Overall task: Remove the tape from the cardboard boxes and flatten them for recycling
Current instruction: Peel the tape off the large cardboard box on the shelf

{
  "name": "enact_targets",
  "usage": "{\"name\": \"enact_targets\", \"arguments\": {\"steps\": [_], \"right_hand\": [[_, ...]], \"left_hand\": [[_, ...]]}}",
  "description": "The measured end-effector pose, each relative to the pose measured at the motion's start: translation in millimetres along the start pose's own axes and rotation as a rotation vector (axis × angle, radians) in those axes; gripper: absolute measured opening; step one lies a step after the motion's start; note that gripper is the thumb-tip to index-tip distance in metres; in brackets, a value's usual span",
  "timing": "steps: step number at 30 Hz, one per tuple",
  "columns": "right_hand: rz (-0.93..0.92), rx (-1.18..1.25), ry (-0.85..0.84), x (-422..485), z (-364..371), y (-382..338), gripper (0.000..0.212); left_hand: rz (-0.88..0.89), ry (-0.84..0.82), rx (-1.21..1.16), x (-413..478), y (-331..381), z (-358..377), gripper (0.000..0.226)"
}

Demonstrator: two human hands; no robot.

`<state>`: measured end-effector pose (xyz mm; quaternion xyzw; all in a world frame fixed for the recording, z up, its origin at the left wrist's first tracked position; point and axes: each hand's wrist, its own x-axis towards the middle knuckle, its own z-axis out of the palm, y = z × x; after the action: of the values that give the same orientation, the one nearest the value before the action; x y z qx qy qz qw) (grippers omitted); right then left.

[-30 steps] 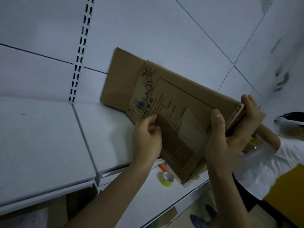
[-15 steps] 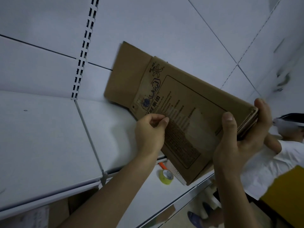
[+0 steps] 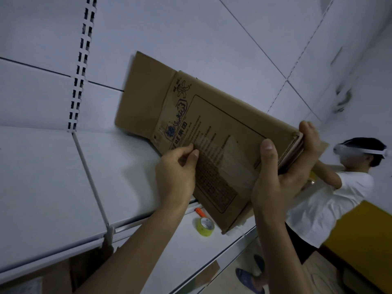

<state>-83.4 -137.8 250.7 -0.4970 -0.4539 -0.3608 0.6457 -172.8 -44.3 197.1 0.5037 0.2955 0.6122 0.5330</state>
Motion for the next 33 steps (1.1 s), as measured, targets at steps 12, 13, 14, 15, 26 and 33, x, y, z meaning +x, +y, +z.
{"name": "enact_targets", "arguments": {"steps": [12, 13, 14, 15, 26, 33], "right_hand": [[0.018, 0.041, -0.034, 2.6, -0.2, -2.1, 0.053], [0.02, 0.044, -0.034, 2.6, 0.1, -2.0, 0.053], [0.019, 0.043, -0.033, 2.2, 0.1, -1.8, 0.053], [0.011, 0.045, -0.033, 1.9, -0.1, -1.3, 0.053], [0.001, 0.032, -0.058, 5.8, 4.9, 2.9, 0.048], [0.008, 0.043, -0.086, 9.2, 6.1, 5.7, 0.048]], "left_hand": [[0.111, 0.023, 0.152, -5.5, -0.2, -1.3, 0.027], [0.14, 0.016, 0.185, -6.6, -1.1, -1.2, 0.027], [0.18, 0.003, 0.206, -8.6, -2.2, -1.3, 0.026], [0.215, -0.008, 0.218, -9.9, -2.7, -1.7, 0.026], [0.336, -0.416, 0.576, -61.7, -11.2, 27.6, 0.084], [0.08, -0.393, 0.169, -44.1, 22.4, -2.1, 0.03]]}}
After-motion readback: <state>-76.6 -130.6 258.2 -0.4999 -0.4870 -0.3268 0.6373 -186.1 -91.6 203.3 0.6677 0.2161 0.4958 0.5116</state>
